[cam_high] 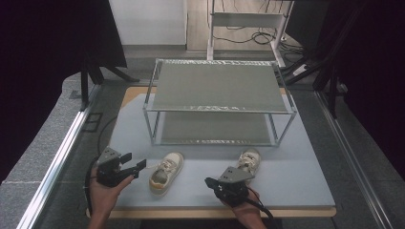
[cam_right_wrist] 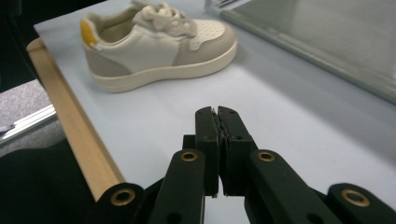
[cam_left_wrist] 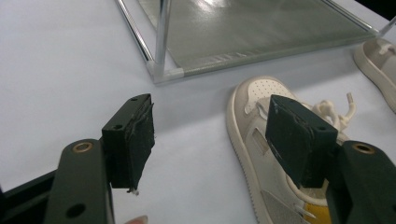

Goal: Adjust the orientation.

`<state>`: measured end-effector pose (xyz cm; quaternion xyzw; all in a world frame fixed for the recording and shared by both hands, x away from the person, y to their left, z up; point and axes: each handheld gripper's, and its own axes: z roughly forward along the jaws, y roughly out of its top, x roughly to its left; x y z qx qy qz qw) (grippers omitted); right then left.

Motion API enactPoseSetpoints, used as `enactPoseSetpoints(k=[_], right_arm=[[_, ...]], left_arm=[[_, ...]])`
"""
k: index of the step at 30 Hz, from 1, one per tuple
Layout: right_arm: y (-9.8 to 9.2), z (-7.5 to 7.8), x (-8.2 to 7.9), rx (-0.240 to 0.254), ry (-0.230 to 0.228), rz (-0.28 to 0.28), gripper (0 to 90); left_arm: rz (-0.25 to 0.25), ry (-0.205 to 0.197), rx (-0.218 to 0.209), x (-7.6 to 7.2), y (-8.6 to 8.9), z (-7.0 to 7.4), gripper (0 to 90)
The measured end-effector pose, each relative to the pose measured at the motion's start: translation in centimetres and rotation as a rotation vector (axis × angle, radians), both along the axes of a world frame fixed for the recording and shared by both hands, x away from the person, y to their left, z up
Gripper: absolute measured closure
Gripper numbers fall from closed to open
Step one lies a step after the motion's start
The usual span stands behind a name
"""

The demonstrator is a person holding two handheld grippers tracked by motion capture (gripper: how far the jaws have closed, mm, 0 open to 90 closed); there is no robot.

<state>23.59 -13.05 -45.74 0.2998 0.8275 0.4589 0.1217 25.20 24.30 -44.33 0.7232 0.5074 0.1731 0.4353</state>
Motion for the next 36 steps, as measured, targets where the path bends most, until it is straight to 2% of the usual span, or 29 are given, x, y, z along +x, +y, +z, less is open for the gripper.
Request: enactPoseSetpoints(k=[3, 8, 9, 11, 14, 16, 17, 18, 20, 26, 36], right_arm=[[-0.2, 0.2, 0.2, 0.001, -0.004, -0.009, 87.2], [-0.6, 0.2, 0.6, -0.039, -0.026, -0.055, 87.2], [-1.0, 0.0, 0.9, -0.062, -0.028, -0.093, 87.4], [-1.1, 0.0, 1.0, -0.069, -0.026, -0.104, 87.4], [-1.7, -0.3, 1.2, -0.122, -0.041, -0.181, 87.1], [-1.8, -0.4, 1.4, -0.147, -0.057, -0.206, 86.9], [-1.8, -0.4, 1.4, -0.147, -0.057, -0.206, 86.9], [-2.0, -0.4, 1.7, -0.17, -0.059, -0.231, 86.9], [-2.2, -0.6, 1.9, -0.181, -0.056, -0.252, 88.0], [-2.3, -0.6, 1.5, -0.218, -0.087, -0.282, 88.3], [-3.5, -0.4, 0.4, -0.211, -0.073, -0.305, 89.1]], left_arm=[[0.001, -0.001, 0.003, -0.1, 0.0, 0.0, 32.5], [0.006, -0.004, -0.001, -0.1, 0.1, 0.1, 32.5], [0.003, -0.001, -0.002, 0.0, 0.0, 0.1, 32.6], [-0.002, 0.001, 0.004, 0.1, -0.2, 0.0, 32.6], [-0.017, 0.002, 0.006, 0.2, -0.6, -0.1, 32.6], [-0.019, 0.003, 0.006, 0.2, -0.7, -0.1, 32.6], [-0.022, 0.003, 0.007, 0.3, -0.8, -0.1, 32.6], [-0.026, 0.009, 0.008, 0.4, -0.9, -0.3, 32.6], [-0.029, 0.012, 0.009, 0.4, -0.9, -0.3, 32.6], [-0.033, 0.018, 0.007, 0.5, -1.0, -0.5, 32.7], [-0.029, 0.017, 0.001, 0.4, -0.8, -0.5, 32.7]])
